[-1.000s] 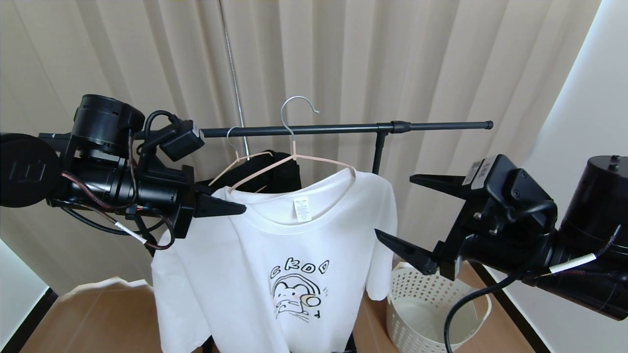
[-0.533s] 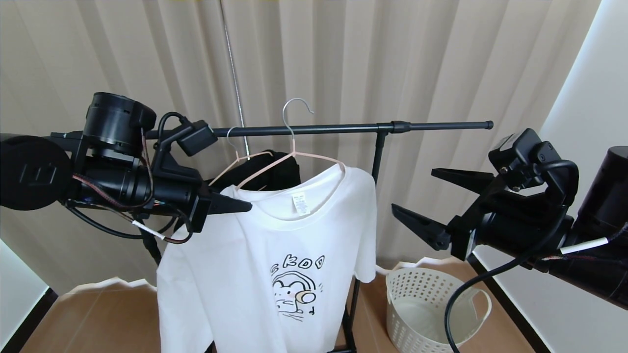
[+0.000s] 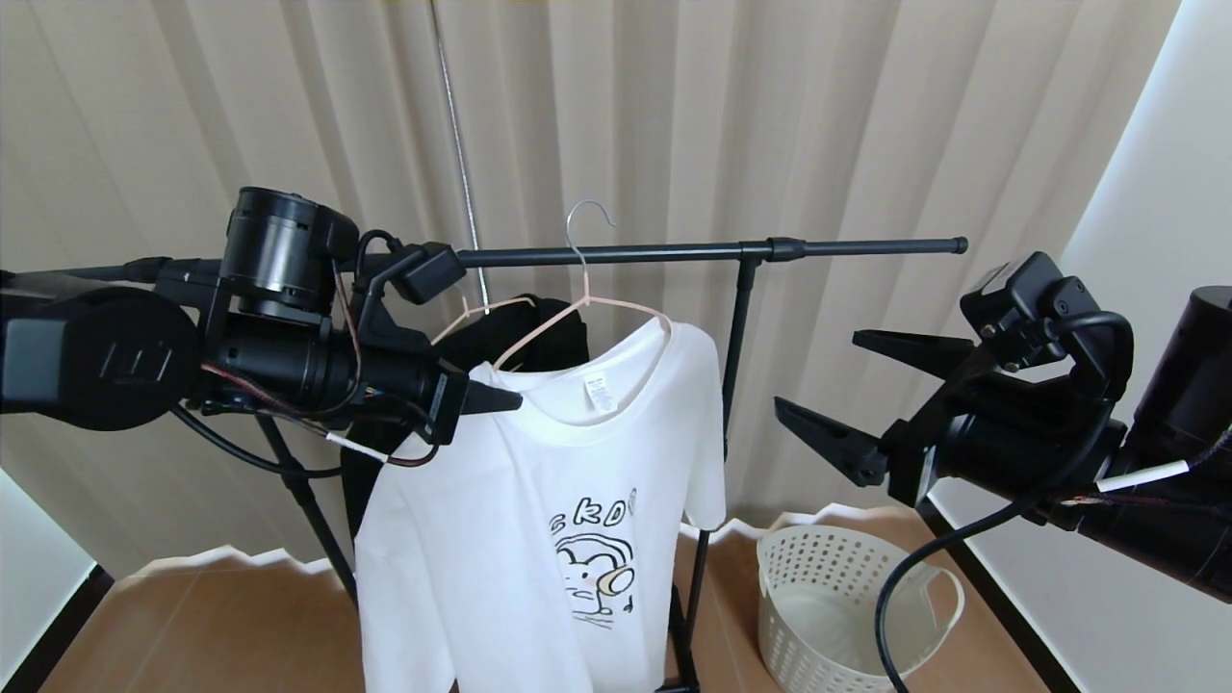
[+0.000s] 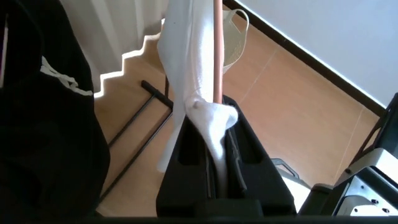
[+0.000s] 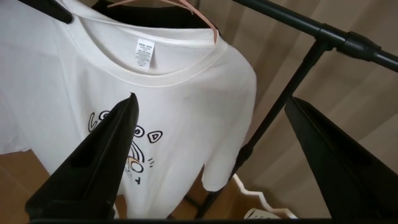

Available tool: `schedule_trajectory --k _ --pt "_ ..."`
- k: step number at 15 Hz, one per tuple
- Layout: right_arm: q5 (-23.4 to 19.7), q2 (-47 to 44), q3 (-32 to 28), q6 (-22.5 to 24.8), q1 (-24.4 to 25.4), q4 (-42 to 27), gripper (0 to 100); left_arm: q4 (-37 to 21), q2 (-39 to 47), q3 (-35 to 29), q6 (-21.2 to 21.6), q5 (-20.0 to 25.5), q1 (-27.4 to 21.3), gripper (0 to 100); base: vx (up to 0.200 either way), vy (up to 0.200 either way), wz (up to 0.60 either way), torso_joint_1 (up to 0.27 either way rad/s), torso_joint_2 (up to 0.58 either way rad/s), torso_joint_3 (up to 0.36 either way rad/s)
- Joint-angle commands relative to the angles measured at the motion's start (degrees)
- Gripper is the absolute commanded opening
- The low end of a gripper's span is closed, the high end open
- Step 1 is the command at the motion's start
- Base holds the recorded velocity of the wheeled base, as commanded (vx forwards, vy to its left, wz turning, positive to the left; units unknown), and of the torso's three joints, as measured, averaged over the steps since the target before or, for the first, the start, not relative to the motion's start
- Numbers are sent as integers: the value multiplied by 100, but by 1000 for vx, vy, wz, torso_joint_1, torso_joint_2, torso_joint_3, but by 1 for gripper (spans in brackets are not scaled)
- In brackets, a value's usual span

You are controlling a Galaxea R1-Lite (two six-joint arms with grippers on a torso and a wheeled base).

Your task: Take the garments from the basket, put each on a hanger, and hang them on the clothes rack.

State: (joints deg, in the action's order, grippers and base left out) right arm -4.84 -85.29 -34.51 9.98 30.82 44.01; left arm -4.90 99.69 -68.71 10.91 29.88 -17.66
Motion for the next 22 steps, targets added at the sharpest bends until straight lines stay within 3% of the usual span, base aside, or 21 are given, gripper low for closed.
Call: schedule_trajectory --k 1,7,11,15,22 --pt "-8 -14 -3 4 3 3 100 59 112 -11 -10 -26 0 0 0 0 0 0 0 0" --pt "1 -23 -3 4 -6 3 100 1026 788 -152 -467 -835 -18 0 0 0 0 0 0 0" --pt "1 -76 -3 4 -50 20 100 1281 1149 -336 -537 -1195 -62 0 0 0 0 0 0 0" --pt "1 -85 -3 4 -76 20 100 1905 1500 -380 -731 -1687 -167 0 0 0 0 0 0 0" --pt "1 -102 6 4 -76 20 100 2239 1949 -591 -986 -1889 -150 0 0 0 0 0 0 0"
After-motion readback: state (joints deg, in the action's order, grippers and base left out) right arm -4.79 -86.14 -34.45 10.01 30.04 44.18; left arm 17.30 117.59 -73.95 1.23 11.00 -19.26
